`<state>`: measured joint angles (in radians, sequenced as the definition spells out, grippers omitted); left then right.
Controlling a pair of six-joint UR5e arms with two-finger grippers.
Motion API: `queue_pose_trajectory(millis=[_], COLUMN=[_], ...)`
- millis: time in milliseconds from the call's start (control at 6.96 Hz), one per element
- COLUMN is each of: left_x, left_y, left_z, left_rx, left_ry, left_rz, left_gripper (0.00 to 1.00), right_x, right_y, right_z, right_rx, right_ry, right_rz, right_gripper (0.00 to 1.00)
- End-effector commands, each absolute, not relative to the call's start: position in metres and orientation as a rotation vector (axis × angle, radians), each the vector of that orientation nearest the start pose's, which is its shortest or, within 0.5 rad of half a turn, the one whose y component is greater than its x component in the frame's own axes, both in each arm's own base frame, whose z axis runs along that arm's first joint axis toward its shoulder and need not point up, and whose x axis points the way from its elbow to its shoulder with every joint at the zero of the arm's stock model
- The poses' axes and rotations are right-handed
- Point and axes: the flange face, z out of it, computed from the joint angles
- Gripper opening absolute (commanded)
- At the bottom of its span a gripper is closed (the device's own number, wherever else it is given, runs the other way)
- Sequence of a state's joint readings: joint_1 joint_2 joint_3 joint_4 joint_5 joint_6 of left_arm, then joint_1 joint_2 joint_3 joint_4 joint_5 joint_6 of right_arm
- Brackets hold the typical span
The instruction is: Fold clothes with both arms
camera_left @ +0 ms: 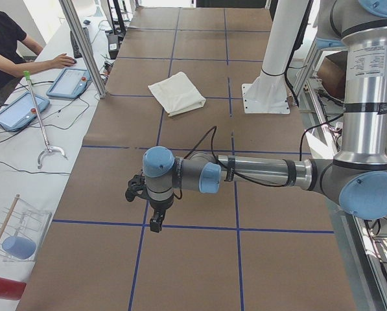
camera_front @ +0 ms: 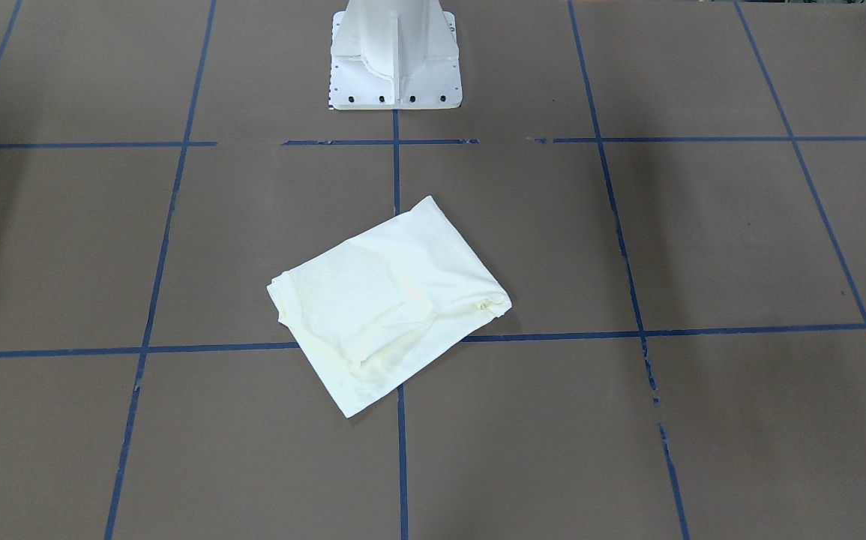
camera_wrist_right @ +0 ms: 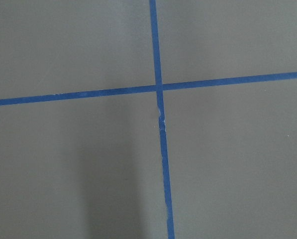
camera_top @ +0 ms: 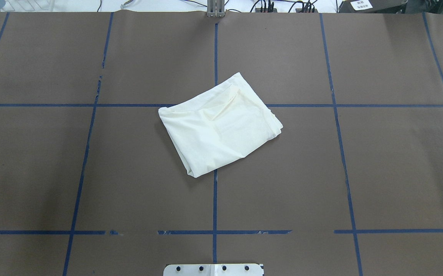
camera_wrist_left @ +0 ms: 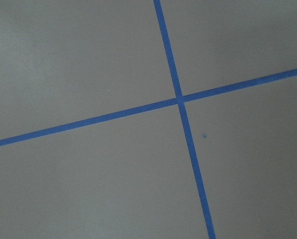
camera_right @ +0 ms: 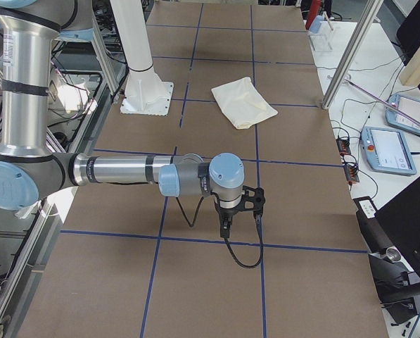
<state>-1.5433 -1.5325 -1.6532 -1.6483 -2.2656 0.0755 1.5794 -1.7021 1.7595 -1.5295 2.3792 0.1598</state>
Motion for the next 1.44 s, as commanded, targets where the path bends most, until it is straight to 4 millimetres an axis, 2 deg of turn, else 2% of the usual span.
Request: queue_pose_trajectory(millis=[0, 1293], left_x=[-0.0544, -0.0533], left_y=[-0.4853, -0.4852], left_z=[0.6334, 0.633], left_rx=[0.102, 0.102], left_ry=[0.719, 0.734], left_rz=[0.06, 0.061], left_gripper=[1.0, 1.0], right_x=[0.0653, 0.0645], right_y=[-0.4409, -0.441], right_z=[0.6212, 0.6211], right_rx=[0.029, 0.028], right_ry=[-0.813, -0.814], right_rz=[0.121, 0.121], right_gripper=[1.0, 1.0])
